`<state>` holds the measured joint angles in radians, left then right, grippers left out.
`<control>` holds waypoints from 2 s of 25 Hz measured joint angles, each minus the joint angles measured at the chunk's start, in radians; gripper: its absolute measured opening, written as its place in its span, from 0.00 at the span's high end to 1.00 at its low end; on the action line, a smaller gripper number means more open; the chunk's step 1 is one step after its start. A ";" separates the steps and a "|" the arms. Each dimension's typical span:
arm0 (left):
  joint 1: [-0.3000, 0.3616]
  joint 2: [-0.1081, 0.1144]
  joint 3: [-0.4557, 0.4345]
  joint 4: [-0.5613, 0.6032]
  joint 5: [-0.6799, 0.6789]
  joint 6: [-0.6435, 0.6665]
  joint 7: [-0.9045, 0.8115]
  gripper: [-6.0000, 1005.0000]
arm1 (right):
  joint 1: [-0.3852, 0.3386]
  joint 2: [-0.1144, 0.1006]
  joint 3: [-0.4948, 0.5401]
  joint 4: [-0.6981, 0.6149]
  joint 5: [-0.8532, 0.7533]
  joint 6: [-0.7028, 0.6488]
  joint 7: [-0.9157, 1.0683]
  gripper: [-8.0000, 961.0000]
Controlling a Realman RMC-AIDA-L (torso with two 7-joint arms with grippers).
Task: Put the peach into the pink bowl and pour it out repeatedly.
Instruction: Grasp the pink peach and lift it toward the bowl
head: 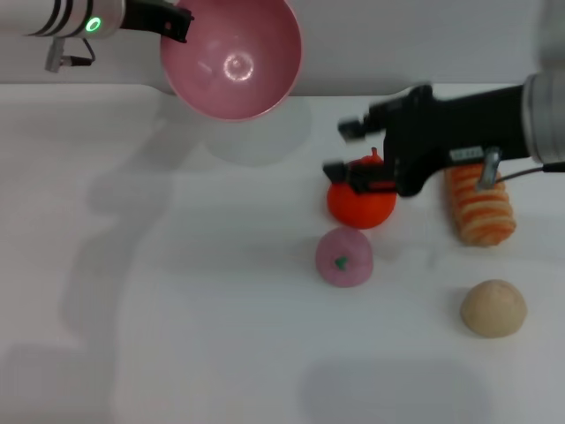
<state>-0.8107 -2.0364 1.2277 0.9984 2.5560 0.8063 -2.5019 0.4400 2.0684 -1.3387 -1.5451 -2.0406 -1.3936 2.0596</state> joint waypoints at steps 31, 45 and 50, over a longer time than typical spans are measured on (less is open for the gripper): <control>0.003 -0.018 0.034 0.006 0.004 0.035 0.002 0.95 | 0.253 0.009 -0.120 0.599 -0.274 0.205 0.216 0.49; 0.004 -0.019 0.059 0.005 0.003 0.042 -0.006 0.95 | 0.260 0.013 -0.153 0.651 -0.273 0.287 0.217 0.50; 0.005 -0.019 0.059 0.005 0.003 0.042 -0.006 0.95 | 0.260 0.013 -0.167 0.651 -0.273 0.288 0.217 0.65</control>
<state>-0.8059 -2.0555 1.2864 1.0031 2.5587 0.8478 -2.5080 0.7004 2.0816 -1.5053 -0.8937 -2.3140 -1.1058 2.2764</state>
